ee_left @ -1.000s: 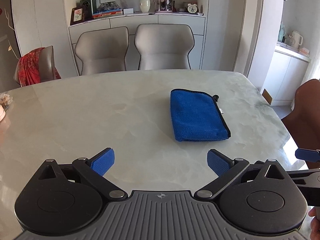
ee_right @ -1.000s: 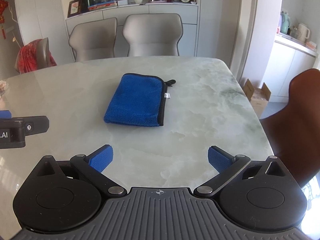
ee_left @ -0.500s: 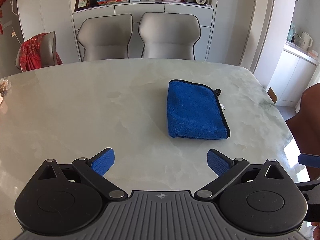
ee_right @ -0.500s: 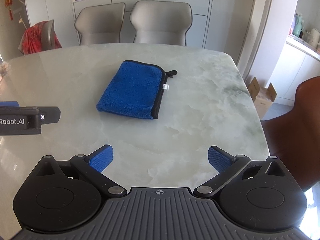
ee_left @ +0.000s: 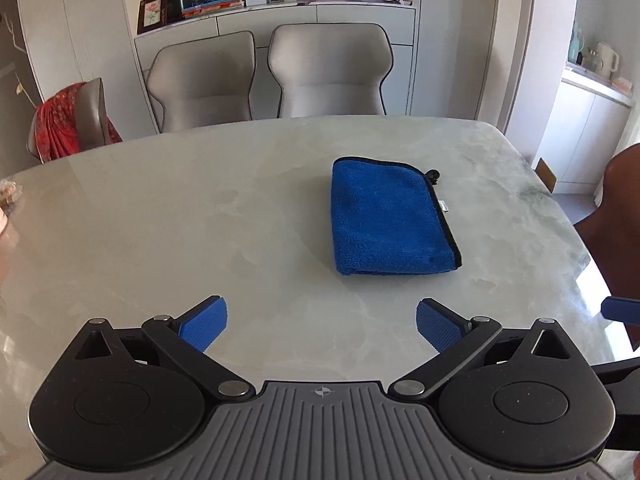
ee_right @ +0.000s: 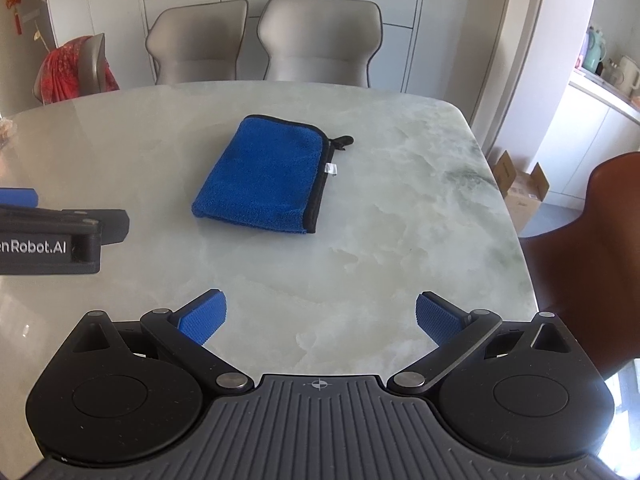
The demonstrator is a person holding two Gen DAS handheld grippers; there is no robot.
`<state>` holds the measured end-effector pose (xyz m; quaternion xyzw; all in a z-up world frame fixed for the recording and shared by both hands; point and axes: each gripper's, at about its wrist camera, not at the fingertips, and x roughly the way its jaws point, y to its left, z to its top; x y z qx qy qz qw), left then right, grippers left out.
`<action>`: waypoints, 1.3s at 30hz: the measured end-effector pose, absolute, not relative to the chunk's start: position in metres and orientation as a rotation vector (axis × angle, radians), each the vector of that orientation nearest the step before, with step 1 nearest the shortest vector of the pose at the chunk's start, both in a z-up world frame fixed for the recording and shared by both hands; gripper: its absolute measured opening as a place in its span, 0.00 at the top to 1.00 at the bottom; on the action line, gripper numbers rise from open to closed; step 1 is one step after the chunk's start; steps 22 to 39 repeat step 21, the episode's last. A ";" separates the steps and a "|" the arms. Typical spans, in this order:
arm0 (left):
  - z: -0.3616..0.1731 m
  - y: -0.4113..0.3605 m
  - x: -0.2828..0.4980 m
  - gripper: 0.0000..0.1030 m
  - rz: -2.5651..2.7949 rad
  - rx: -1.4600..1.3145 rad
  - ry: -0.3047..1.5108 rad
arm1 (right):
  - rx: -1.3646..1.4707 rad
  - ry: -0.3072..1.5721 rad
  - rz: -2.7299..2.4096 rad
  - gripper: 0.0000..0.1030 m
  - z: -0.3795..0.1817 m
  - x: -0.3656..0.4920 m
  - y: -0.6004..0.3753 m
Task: Fold towel
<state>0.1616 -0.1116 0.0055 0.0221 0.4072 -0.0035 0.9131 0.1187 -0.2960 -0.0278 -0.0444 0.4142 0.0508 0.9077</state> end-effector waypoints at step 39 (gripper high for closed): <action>0.006 -0.114 0.164 0.01 0.036 0.075 0.838 | -0.093 0.857 0.117 0.01 -0.027 0.123 -0.290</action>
